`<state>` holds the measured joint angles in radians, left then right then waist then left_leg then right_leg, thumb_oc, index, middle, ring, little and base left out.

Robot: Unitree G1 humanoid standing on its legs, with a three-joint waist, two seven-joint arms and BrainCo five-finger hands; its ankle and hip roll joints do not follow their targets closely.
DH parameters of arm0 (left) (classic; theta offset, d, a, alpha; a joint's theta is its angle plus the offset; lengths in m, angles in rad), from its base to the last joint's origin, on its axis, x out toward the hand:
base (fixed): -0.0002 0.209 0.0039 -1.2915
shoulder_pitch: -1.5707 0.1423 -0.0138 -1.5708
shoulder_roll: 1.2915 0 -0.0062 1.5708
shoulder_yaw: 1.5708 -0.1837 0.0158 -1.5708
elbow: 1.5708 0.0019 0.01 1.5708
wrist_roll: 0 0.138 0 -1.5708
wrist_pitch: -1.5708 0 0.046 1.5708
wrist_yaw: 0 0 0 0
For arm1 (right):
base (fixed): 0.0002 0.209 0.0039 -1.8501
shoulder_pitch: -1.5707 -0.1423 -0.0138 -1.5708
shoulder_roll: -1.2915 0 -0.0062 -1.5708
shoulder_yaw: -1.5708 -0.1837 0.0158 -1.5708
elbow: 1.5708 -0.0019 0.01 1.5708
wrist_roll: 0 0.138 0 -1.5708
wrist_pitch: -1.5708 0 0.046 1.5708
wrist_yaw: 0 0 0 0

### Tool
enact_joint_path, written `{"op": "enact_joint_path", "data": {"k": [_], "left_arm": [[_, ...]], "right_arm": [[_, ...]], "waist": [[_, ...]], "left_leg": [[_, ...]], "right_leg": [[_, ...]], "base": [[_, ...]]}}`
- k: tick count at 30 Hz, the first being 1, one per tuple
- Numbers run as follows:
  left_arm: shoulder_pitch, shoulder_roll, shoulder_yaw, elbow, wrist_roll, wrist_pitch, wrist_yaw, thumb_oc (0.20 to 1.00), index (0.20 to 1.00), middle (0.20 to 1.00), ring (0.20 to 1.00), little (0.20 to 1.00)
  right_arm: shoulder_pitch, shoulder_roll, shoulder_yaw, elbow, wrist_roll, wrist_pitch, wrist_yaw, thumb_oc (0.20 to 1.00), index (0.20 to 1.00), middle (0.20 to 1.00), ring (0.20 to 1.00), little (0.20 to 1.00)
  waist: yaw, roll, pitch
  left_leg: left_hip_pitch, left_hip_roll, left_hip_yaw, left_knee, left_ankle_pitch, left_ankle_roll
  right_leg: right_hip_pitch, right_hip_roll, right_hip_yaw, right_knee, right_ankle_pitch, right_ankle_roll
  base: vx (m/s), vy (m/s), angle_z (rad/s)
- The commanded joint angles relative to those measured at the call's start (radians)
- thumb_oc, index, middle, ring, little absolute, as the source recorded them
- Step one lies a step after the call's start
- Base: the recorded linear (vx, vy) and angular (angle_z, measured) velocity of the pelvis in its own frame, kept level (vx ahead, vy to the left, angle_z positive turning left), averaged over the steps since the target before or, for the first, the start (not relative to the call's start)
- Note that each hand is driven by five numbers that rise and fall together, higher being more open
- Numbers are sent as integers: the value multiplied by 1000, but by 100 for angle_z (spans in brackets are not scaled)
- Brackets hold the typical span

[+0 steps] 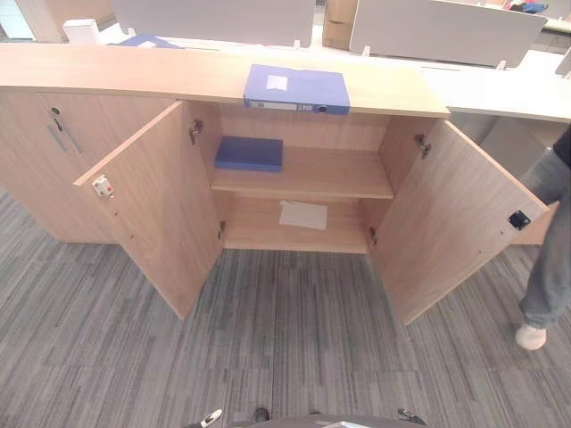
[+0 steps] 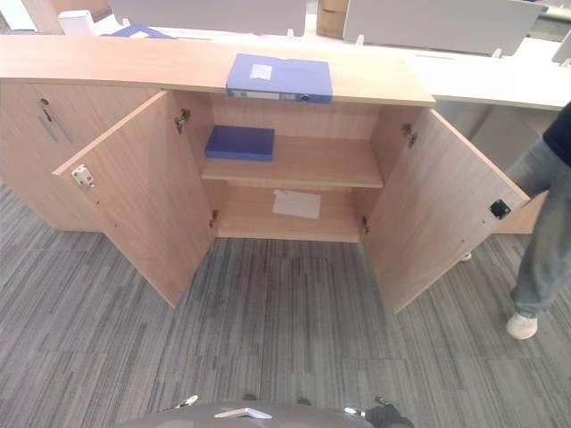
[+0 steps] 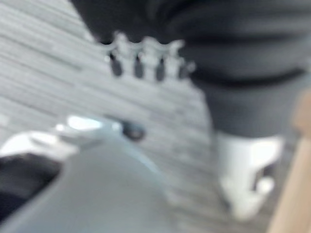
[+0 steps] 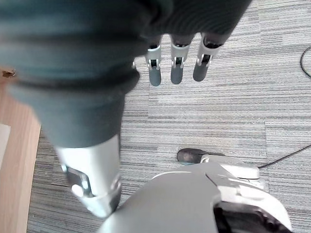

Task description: Put the empty folder in the office cabinet

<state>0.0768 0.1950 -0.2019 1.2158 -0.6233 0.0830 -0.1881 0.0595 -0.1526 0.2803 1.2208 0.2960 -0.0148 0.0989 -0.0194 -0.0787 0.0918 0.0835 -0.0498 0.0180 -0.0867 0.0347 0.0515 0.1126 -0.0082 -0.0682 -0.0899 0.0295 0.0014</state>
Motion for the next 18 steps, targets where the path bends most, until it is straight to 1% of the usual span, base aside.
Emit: {"op": "enact_joint_path", "data": {"k": [1, 6, 18], "left_arm": [[-59, -67, -29, 46, 8, 6, -5, 1000, 1000, 1000, 1000, 1000], [-60, -68, -28, 46, -14, 8, -10, 1000, 1000, 1000, 1000, 1000], [-56, -66, -26, 43, -6, 11, -5, 1000, 1000, 1000, 1000, 1000]], "right_arm": [[-57, -25, 1, 5, 12, 0, -5, 1000, 1000, 1000, 1000, 1000], [-54, -24, 5, -4, 16, 5, -8, 1000, 1000, 1000, 1000, 1000], [-49, -24, 3, -21, 31, 12, -11, 1000, 1000, 1000, 1000, 1000]], "waist": [[2, 55, 23], [1, 54, 25], [-2, 54, 30]], "left_leg": [[42, -21, 56, -1, -116, -1], [42, -20, 57, -1, -116, -1], [38, -21, 55, -1, -114, 0]], "right_leg": [[17, 37, -23, 3, -45, 54], [16, 37, -22, 3, -44, 54], [11, 38, -18, 3, -41, 54]], "base": [[0, 0, 0], [0, 0, 0], [0, 0, 0]]}}
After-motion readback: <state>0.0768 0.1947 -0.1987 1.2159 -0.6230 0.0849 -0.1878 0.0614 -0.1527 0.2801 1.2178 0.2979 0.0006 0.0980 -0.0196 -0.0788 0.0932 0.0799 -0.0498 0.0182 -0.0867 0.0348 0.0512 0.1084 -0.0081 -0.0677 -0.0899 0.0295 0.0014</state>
